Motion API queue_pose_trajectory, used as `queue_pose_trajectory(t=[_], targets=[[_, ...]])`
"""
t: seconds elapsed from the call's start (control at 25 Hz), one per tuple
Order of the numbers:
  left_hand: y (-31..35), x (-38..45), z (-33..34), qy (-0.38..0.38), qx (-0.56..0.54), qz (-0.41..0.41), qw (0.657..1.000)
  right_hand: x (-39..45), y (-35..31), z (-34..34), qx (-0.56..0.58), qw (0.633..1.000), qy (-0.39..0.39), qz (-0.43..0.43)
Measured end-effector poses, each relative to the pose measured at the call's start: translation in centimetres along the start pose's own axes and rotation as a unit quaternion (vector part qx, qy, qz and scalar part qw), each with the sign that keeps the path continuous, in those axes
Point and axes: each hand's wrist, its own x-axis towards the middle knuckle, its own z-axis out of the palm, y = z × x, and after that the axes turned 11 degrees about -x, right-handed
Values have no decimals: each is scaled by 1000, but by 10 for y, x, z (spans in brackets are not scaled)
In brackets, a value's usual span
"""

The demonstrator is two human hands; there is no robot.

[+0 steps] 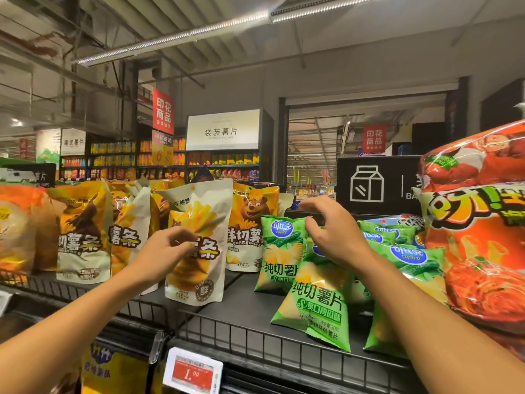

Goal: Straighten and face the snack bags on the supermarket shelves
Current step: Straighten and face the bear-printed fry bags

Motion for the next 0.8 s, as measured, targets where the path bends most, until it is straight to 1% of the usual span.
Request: queue_pose_trajectory(t=[0.12, 0.24, 0.32, 0.4, 0.48, 0.56, 0.68, 0.8], targets=[[-10, 4, -12, 27, 8, 5, 1000, -3, -9, 6, -75, 996, -20, -52], [-31, 10, -30, 50, 17, 14, 998, -1, -20, 11, -143, 983, -53, -101], [-45, 17, -41, 44, 19, 10, 999, 3, -30, 16, -142, 982, -82, -93], [-59, 31, -51, 4, 16, -35, 999, 10, -46, 28, -114, 982, -143, -38], [-71, 42, -56, -77, 0, -94, 993, 13, -65, 46, -38, 974, -219, 46], [-81, 50, -57, -160, -46, -132, 977, 15, -81, 66, 39, 956, -266, 113], [-92, 57, -55, -237, -110, -145, 954, 18, -97, 89, 112, 934, -296, 167], [-104, 68, -53, -289, -157, -141, 934, 18, -107, 112, 166, 922, -300, 179]])
